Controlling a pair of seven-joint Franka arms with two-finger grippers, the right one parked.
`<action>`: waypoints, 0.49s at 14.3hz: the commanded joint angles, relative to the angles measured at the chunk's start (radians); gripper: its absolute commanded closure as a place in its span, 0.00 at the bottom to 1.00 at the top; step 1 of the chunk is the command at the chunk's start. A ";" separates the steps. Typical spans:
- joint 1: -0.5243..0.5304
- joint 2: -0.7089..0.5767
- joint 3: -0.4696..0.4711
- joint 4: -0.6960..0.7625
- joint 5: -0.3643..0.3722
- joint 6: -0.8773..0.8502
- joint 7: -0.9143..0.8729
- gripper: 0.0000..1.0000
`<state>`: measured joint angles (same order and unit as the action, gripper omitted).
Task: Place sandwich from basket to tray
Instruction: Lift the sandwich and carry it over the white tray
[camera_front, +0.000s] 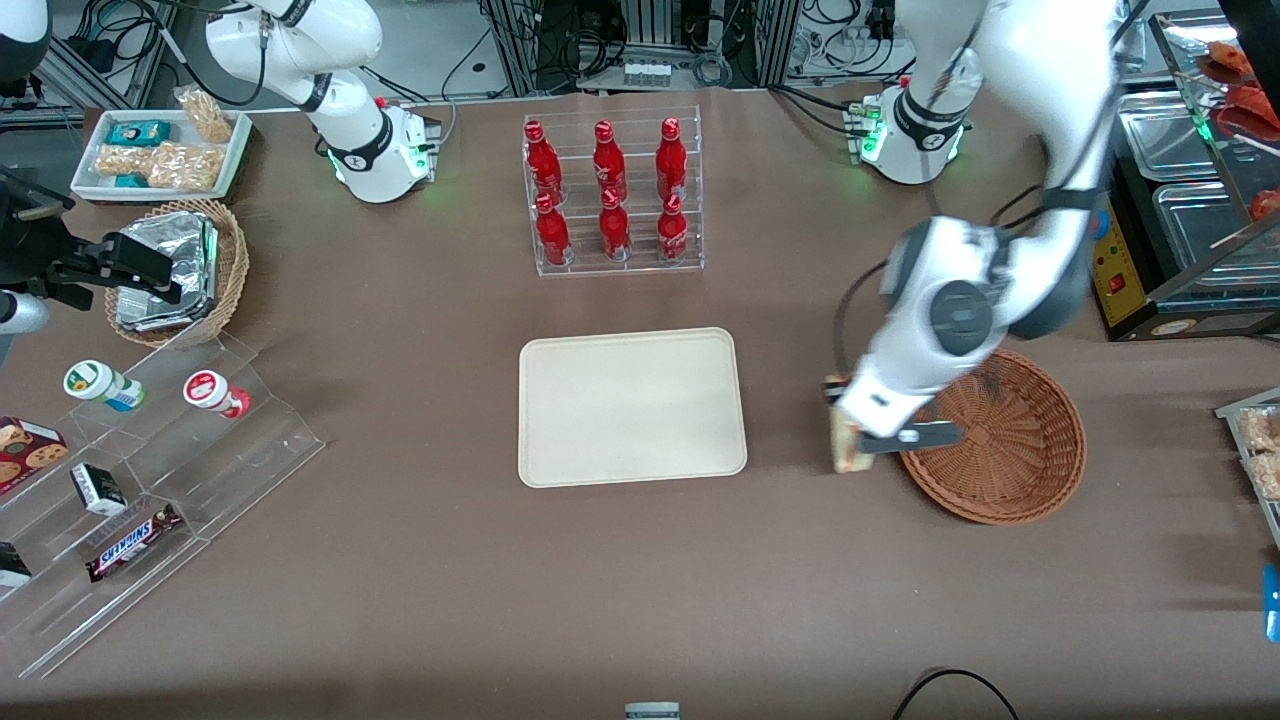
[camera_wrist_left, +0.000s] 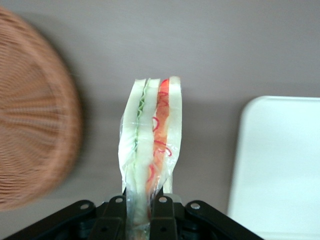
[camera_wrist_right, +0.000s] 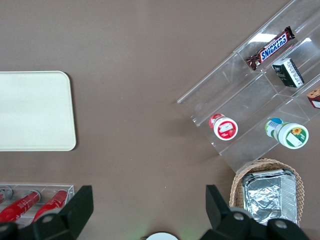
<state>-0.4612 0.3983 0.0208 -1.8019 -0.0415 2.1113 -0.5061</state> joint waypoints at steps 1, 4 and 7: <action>-0.147 0.150 0.016 0.165 -0.024 -0.021 -0.160 0.99; -0.240 0.244 0.016 0.304 -0.026 -0.028 -0.311 0.99; -0.319 0.333 0.016 0.409 -0.024 -0.028 -0.429 0.99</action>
<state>-0.7410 0.6548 0.0193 -1.5070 -0.0526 2.1120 -0.8740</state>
